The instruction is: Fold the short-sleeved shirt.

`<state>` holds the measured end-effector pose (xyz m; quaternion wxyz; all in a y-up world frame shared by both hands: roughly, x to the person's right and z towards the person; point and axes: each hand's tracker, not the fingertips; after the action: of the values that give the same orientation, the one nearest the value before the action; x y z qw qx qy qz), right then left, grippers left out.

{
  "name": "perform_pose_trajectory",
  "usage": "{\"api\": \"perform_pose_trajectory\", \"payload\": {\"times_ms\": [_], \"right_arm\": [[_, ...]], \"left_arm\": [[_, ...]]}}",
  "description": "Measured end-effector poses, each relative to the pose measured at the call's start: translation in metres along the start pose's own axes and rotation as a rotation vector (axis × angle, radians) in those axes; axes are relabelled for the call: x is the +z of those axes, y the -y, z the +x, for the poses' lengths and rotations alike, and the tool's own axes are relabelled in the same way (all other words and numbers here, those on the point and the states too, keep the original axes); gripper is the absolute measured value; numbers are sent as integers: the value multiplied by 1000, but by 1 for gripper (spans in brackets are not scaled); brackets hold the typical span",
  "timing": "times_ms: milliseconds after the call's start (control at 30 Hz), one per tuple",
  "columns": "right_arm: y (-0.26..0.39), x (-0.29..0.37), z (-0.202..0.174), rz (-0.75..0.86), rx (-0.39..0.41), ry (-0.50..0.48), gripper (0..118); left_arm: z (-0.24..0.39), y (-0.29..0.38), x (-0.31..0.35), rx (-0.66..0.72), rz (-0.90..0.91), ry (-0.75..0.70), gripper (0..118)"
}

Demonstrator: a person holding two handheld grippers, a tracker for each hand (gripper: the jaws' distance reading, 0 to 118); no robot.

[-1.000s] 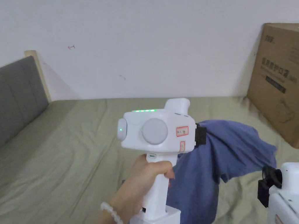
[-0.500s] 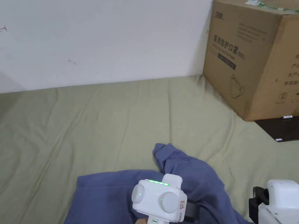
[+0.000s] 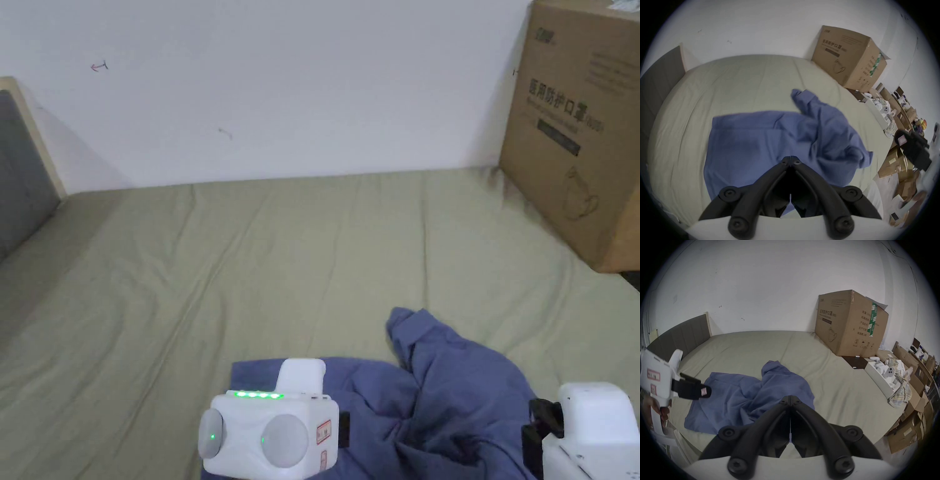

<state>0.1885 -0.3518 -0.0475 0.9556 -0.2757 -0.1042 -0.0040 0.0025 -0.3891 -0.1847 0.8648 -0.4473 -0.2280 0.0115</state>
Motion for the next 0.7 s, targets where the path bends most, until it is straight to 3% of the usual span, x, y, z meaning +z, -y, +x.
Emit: {"api": "perform_pose_trajectory", "payload": {"times_ms": [67, 233, 333, 367, 533, 700], "right_arm": [[0, -2, -4, -9, 4, -13, 0], [0, -9, -7, -26, 7, -21, 0], [2, -17, -6, -40, 3, -19, 0], [3, -20, -5, -46, 1, -18, 0], [4, -40, -5, -89, 2, -14, 0], [7, -57, -4, -122, -3, -13, 0]], "left_arm": [[-14, 7, 0, 75, -11, -9, 0], [-50, -23, -10, 108, -8, -66, 3], [-82, -67, -28, 107, 1, -134, 80], [-95, -82, -35, 138, 18, -163, 89], [-153, -140, -100, 196, -88, -231, 93], [-180, -123, -179, 170, -242, -312, 88]]}}
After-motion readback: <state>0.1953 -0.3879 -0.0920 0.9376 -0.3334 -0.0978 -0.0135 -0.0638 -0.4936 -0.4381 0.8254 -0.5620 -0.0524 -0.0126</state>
